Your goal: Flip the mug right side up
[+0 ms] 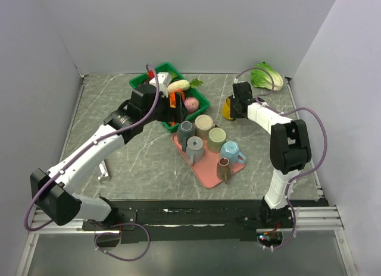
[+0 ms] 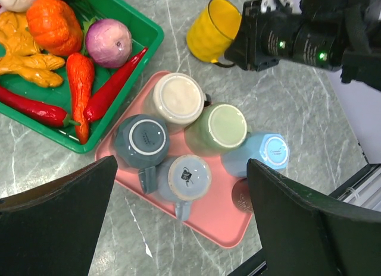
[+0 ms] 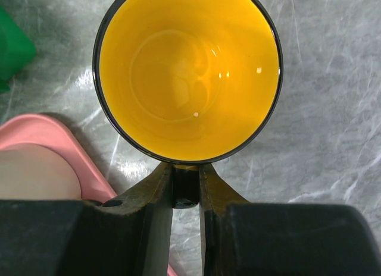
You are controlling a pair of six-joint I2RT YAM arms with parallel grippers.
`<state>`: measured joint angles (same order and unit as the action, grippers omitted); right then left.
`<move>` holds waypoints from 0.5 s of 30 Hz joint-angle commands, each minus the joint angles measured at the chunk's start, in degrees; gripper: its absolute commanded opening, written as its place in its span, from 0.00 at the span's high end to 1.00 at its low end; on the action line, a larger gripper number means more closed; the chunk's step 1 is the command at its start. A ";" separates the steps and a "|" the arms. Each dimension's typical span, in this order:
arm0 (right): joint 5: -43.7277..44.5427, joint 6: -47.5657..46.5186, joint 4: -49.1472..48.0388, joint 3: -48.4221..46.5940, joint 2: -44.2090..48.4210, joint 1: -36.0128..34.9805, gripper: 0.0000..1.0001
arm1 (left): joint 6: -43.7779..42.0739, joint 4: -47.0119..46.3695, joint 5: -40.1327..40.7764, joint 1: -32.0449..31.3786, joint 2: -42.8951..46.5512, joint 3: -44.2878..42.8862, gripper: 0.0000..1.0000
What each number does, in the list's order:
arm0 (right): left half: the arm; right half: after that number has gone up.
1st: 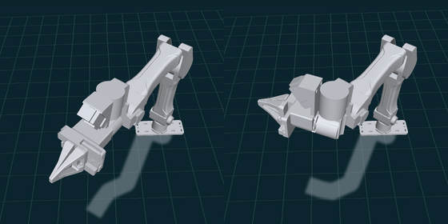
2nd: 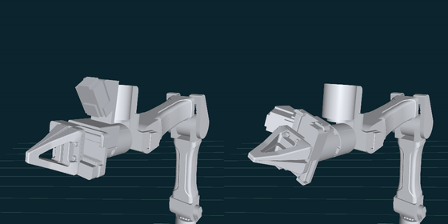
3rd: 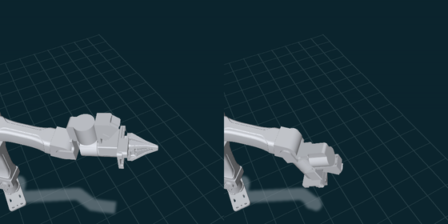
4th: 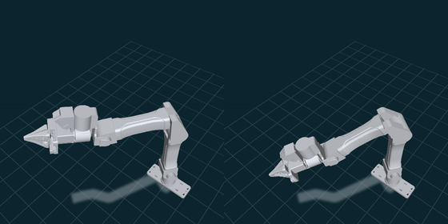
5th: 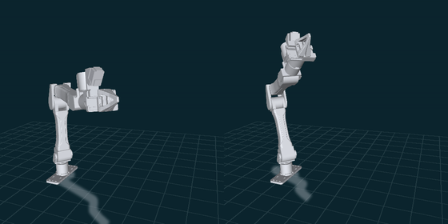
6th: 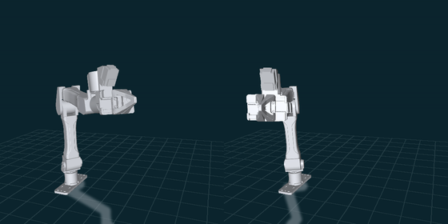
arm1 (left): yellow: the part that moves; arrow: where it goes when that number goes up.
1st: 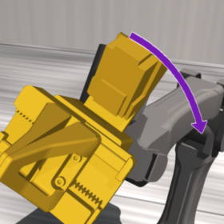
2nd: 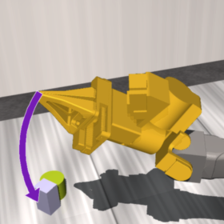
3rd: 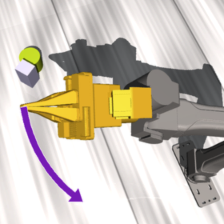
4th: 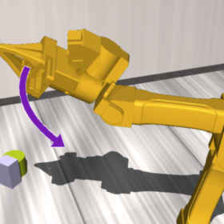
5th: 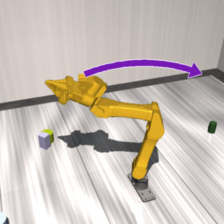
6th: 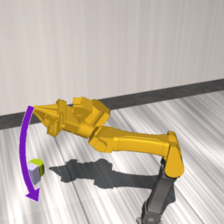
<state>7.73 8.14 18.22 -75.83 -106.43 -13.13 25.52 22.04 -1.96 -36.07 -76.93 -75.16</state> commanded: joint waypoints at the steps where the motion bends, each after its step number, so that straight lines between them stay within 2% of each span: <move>1: 2.90 0.38 0.49 -5.99 -1.93 0.29 1.00 | -0.73 -1.04 -1.73 0.22 -0.50 0.45 0.04; 3: 2.91 0.30 0.59 -5.73 -2.02 0.29 0.99 | -0.82 -0.95 -2.17 0.30 -1.03 0.01 0.04; 4: 3.52 0.38 0.59 -5.47 -1.94 0.21 0.94 | -0.82 -0.86 -2.26 0.22 -1.56 -0.08 0.04; 6: 3.52 0.38 0.59 -5.12 -1.32 0.12 0.74 | -1.17 -0.86 -2.35 0.22 -1.91 0.18 0.04; 9: 3.09 0.73 -0.20 -3.80 -0.18 -0.14 0.54 | -1.52 -1.39 -3.05 0.22 -2.44 1.67 0.04; 12: 2.47 1.61 -0.38 -2.92 1.14 -0.15 0.45 | -2.05 -1.74 -3.49 0.22 -2.88 3.34 0.04; 15: 1.42 2.05 -0.90 -2.30 2.10 -0.15 0.41 | -2.31 -2.09 -3.58 0.22 -3.05 5.19 0.04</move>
<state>9.34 9.10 19.22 -78.61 -108.57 -13.15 24.60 21.76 -4.21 -36.03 -79.64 -71.88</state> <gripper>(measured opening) 0.570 0.963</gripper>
